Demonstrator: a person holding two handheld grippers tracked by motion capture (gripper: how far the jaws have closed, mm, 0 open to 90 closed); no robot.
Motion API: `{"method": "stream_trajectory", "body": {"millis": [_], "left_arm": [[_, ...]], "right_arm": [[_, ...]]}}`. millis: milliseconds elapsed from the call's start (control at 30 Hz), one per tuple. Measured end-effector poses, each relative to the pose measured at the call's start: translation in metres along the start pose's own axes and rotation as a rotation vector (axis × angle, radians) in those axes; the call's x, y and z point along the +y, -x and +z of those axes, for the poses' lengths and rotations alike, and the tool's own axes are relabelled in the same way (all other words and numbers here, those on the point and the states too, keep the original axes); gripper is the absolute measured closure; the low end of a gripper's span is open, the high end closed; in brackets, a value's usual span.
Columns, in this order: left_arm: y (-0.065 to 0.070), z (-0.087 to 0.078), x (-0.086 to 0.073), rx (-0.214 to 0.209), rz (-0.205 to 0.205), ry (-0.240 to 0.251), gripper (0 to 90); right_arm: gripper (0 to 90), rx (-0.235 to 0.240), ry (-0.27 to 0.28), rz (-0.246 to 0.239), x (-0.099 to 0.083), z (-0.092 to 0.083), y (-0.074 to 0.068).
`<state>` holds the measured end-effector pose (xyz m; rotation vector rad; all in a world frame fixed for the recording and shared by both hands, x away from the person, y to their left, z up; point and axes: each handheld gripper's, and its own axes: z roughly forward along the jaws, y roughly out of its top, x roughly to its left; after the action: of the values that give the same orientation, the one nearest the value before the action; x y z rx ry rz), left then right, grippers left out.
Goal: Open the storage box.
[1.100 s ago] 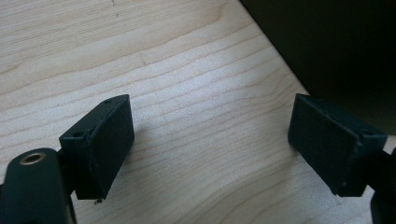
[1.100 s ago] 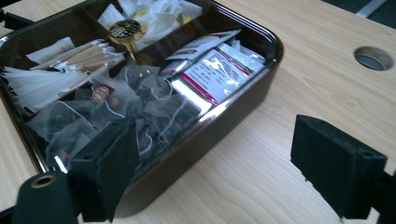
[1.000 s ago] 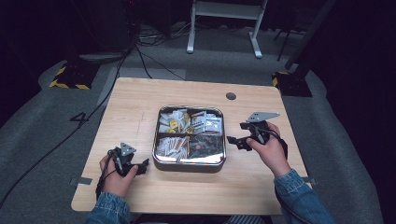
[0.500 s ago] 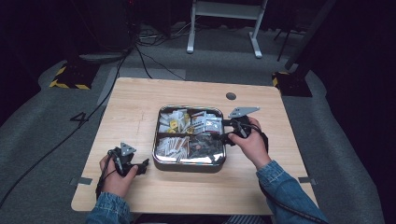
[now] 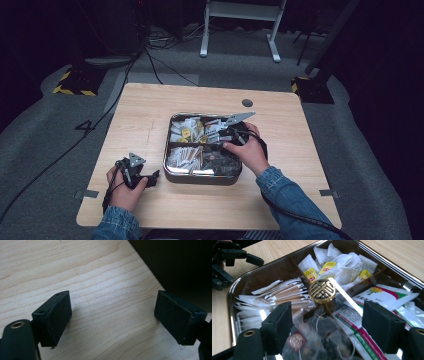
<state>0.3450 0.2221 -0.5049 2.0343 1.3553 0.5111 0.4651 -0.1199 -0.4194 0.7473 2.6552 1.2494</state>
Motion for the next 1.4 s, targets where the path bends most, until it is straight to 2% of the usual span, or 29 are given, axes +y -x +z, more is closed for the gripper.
{"method": "stream_trajectory", "body": {"millis": [100, 133, 267, 333, 367, 433, 533, 900, 1400], "left_arm": [[0.000, 0.000, 0.000, 0.000, 0.000, 0.000, 14.9], [0.000, 0.000, 0.000, 0.000, 0.000, 0.000, 14.9], [0.000, 0.000, 0.000, 0.000, 0.000, 0.000, 14.9], [0.000, 0.000, 0.000, 0.000, 0.000, 0.000, 14.9], [0.000, 0.000, 0.000, 0.000, 0.000, 0.000, 14.8], [0.000, 0.000, 0.000, 0.000, 0.000, 0.000, 14.9], [0.000, 0.000, 0.000, 0.000, 0.000, 0.000, 14.9], [0.001, 0.000, 0.000, -0.008, 0.009, 0.001, 15.2], [0.001, 0.000, 0.000, -0.012, 0.010, 0.000, 14.9]], "right_arm": [[28.1, -0.001, -0.005, -0.013, 0.001, 0.007, 0.000], [32.9, 0.001, -0.015, -0.014, 0.002, 0.014, -0.001], [39.6, 0.001, -0.025, -0.024, 0.006, 0.027, -0.005], [46.2, -0.014, -0.028, -0.045, 0.007, 0.033, -0.006], [52.2, -0.019, -0.031, -0.054, 0.007, 0.036, -0.007], [55.5, -0.041, -0.022, -0.077, 0.007, 0.041, -0.009], [55.9, -0.065, 0.005, -0.080, 0.006, 0.045, -0.012], [58.1, -0.068, 0.007, -0.080, 0.005, 0.045, -0.012], [58.4, -0.090, 0.012, -0.053, 0.005, 0.045, -0.014]]}}
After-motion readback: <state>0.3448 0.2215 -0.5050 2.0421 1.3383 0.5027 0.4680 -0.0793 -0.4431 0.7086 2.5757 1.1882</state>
